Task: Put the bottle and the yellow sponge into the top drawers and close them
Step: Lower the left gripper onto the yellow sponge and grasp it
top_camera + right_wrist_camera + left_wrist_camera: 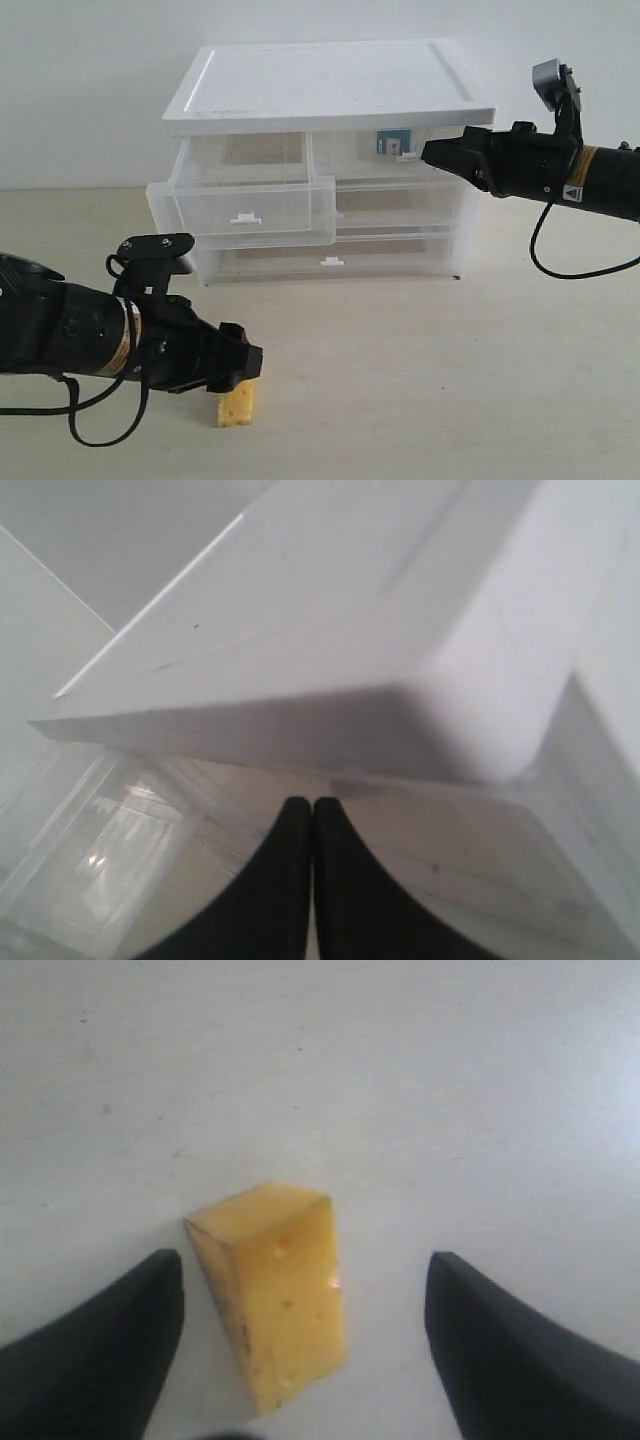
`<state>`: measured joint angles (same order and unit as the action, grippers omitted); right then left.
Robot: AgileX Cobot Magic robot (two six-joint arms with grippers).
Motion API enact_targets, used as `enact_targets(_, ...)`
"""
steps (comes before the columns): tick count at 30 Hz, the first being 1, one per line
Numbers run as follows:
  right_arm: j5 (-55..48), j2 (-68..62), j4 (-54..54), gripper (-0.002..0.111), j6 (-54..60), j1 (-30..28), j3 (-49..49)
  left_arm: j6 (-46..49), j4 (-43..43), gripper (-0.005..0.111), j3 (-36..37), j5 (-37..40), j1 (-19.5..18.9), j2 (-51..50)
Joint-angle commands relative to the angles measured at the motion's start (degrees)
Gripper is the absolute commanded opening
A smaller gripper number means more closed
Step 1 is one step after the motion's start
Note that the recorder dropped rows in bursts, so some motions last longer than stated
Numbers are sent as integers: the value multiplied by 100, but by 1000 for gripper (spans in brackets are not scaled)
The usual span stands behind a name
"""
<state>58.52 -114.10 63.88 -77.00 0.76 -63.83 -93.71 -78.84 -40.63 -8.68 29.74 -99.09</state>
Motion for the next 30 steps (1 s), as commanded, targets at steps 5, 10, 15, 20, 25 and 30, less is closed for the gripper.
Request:
enact_targets(5, -101, 29, -182, 0, 58, -23, -27, -140, 36, 64, -128, 548, 364, -295)
enact_targets(10, -101, 29, -157, 0, 60, -23, -27, -150, 36, 64, -373, 365, 364, -537)
enact_targets(15, -101, 29, -143, 0, 45, -23, -27, -150, -39, 61, -410, 475, 364, -591)
enact_targets(20, -101, 29, -143, 0, 56, -23, -27, -150, -326, 36, -410, 665, 364, -595)
enact_targets(25, -101, 29, -143, 0, 56, -23, -27, -150, -627, 4, -398, 490, 364, -572)
enact_targets(30, -101, 29, -154, 0, 68, -23, -27, -150, -671, 4, -219, 223, 364, -332)
